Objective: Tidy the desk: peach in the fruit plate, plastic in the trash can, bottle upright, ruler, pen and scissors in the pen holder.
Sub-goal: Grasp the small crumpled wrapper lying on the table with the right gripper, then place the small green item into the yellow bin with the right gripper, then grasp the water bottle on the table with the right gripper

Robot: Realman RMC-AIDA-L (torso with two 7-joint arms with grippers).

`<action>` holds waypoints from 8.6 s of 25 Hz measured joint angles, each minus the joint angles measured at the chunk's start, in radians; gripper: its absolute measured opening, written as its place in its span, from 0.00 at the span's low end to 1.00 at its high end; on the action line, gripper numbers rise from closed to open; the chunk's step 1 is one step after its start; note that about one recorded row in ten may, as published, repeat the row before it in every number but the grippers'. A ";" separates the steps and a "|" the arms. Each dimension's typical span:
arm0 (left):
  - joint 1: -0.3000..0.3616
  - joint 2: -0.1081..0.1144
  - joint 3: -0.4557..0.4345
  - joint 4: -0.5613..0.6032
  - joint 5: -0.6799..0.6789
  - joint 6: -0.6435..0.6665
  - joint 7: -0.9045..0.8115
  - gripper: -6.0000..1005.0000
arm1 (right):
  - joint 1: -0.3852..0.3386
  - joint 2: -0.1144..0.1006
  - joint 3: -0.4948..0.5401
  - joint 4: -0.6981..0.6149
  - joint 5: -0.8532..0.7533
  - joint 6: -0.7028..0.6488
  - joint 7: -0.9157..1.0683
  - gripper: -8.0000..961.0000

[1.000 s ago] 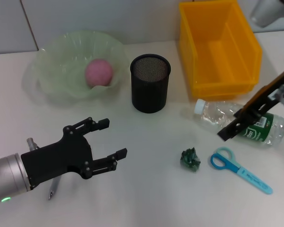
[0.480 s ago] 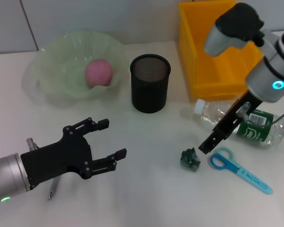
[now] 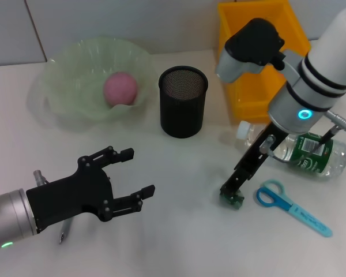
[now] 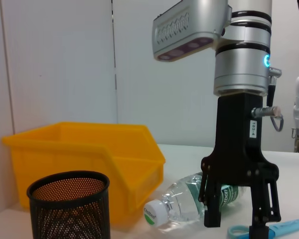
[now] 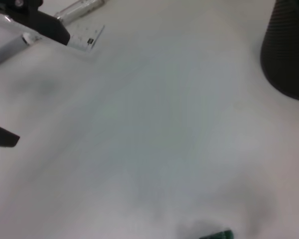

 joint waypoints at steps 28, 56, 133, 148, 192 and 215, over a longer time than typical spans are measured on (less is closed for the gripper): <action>-0.006 -0.002 0.000 -0.001 0.005 -0.010 0.000 0.81 | 0.035 0.003 -0.084 0.087 0.005 0.052 0.022 0.88; -0.008 0.001 0.017 -0.001 0.006 -0.003 -0.004 0.80 | 0.076 0.004 -0.131 0.162 0.010 0.103 0.052 0.62; -0.045 -0.002 0.037 0.000 0.002 0.001 -0.001 0.79 | -0.052 -0.008 0.163 -0.174 -0.325 0.410 0.055 0.79; -0.042 -0.002 0.037 0.000 -0.002 0.001 -0.001 0.79 | -0.012 -0.006 0.154 -0.425 -0.303 -0.112 0.087 0.87; -0.045 -0.003 0.037 -0.001 0.003 0.001 -0.008 0.78 | -0.088 -0.013 0.257 -0.426 -0.249 -0.256 -0.051 0.87; -0.048 -0.005 0.037 -0.001 0.004 -0.007 -0.012 0.77 | -0.134 -0.006 0.225 -0.419 -0.324 -0.166 -0.306 0.87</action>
